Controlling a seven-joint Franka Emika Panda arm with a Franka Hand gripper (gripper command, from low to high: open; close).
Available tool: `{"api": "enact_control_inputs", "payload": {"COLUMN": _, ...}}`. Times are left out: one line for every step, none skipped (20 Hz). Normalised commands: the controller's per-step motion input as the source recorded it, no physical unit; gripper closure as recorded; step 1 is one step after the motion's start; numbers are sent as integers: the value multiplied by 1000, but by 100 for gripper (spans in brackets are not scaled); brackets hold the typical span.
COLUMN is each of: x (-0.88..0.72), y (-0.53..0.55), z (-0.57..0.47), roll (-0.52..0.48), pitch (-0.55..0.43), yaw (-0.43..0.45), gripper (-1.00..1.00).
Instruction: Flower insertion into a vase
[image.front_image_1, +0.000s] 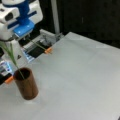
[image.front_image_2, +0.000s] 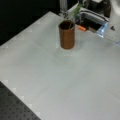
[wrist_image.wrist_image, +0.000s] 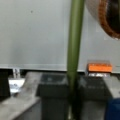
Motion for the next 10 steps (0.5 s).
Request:
{"api": "enact_control_inputs", "payload": {"x": -318, "y": -369, "z": -62, "roll": -24, "pitch": -95, "yaw": 115, "gripper": 100}}
{"api": "enact_control_inputs", "payload": {"x": -310, "y": -382, "z": -60, "roll": -41, "pitch": -83, "yaw": 121, "gripper": 100}}
{"api": "enact_control_inputs", "payload": {"x": -322, "y": -420, "z": -64, "roll": -87, "pitch": -77, "yaw": 137, "gripper": 100}}
{"api": "enact_control_inputs", "payload": {"x": -328, "y": -449, "z": -72, "roll": -113, "pitch": -69, "yaw": 147, "gripper": 100}}
{"api": "enact_control_inputs", "payload": {"x": -314, "y": -428, "z": -76, "roll": -121, "pitch": -62, "yaw": 147, "gripper": 100}}
{"api": "enact_control_inputs", "payload": {"x": -312, "y": -417, "z": -76, "roll": -123, "pitch": -53, "yaw": 148, "gripper": 100}}
{"api": "enact_control_inputs", "payload": {"x": -318, "y": -408, "z": -80, "roll": -125, "pitch": -46, "yaw": 139, "gripper": 100}}
{"api": "enact_control_inputs", "payload": {"x": -308, "y": -358, "z": -89, "roll": -122, "pitch": -43, "yaw": 129, "gripper": 100}}
{"api": "enact_control_inputs", "payload": {"x": -311, "y": -325, "z": -104, "roll": -118, "pitch": -44, "yaw": 119, "gripper": 100}}
{"api": "enact_control_inputs", "payload": {"x": -298, "y": -271, "z": -112, "roll": -109, "pitch": -45, "yaw": 112, "gripper": 100}}
